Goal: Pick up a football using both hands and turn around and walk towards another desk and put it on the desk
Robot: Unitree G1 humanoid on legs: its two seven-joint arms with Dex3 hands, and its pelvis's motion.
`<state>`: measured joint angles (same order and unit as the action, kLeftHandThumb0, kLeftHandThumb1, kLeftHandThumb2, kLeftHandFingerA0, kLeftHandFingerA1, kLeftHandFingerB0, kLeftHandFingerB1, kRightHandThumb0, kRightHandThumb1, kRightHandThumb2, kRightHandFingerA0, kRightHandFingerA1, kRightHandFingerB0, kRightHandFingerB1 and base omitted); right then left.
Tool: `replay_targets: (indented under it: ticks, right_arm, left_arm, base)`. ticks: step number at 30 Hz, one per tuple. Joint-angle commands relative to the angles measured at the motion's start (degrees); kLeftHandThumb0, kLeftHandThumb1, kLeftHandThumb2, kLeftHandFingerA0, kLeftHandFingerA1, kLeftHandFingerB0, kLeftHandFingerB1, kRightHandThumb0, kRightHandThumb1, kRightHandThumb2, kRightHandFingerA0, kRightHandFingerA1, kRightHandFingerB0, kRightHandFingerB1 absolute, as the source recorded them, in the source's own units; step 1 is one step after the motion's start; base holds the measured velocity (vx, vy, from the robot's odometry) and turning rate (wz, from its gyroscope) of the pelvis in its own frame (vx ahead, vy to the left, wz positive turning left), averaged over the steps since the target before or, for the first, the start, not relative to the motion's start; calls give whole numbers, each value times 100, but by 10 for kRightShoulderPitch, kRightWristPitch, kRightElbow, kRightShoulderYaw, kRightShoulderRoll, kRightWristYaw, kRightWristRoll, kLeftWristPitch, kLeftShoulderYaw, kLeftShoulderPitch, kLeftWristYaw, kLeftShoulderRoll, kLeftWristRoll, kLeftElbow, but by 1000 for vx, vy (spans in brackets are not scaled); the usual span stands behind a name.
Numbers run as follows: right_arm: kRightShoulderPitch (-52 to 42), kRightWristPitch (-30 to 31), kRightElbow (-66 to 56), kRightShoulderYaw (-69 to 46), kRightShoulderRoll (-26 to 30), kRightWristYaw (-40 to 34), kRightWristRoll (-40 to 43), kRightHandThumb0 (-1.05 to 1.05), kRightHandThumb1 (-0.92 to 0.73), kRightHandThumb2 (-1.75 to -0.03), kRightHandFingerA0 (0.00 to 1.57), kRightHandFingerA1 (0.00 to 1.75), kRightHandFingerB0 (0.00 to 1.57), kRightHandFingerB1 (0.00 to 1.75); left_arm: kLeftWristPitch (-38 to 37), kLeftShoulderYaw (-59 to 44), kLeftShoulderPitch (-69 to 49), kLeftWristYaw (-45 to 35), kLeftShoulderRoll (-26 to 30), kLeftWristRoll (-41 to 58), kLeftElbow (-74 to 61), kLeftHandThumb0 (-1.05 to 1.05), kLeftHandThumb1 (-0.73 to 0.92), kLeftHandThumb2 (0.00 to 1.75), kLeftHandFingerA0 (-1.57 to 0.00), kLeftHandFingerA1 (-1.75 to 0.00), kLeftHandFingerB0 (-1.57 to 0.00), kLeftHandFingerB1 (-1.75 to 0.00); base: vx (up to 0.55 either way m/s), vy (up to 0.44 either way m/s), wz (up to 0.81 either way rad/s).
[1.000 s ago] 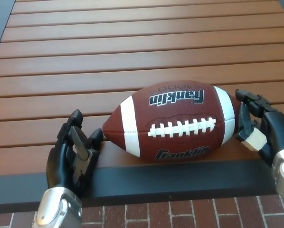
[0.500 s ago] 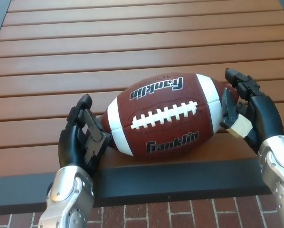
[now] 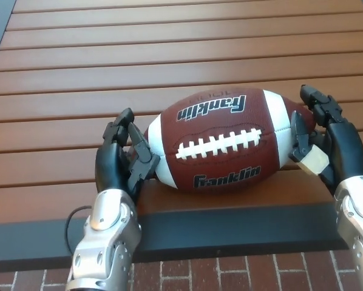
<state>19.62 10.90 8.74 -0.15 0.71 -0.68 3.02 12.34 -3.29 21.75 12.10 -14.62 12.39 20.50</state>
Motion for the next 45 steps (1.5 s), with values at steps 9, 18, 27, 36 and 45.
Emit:
replay_targets:
  ticks: [9,18,27,36,45]
  right_arm:
    - [3,-29,-4,22,-69,13,28,-55,-89,-66,56,46,26,31]
    - [-7,12,-13,43,-97,42,57,-46,-86,-65,55,45,30,32]
    - [-28,34,23,78,-133,64,77,-8,-48,-140,110,157,102,144]
    - [-36,55,0,105,-105,68,62,-14,-45,-145,100,175,90,161]
    - [-52,124,-88,60,-152,41,175,-13,-43,-144,98,174,96,155]
  left_arm:
    - [1,-32,51,103,-123,13,100,-44,91,67,-47,-84,-24,-38]
    - [-65,30,1,38,-135,-6,161,-57,86,65,-44,-64,-36,-43]
    - [-73,32,-18,-39,-161,57,167,-23,48,147,-106,-168,-93,-158]
    - [-24,24,-56,-131,-178,177,115,-63,88,74,-85,-175,-73,-166]
    - [6,73,-97,-182,-173,252,18,-97,90,83,-82,-175,-80,-166]
  base:
    - [0,0,0]
    - [0,0,0]
    - [0,0,0]
    - [0,0,0]
    - [0,0,0]
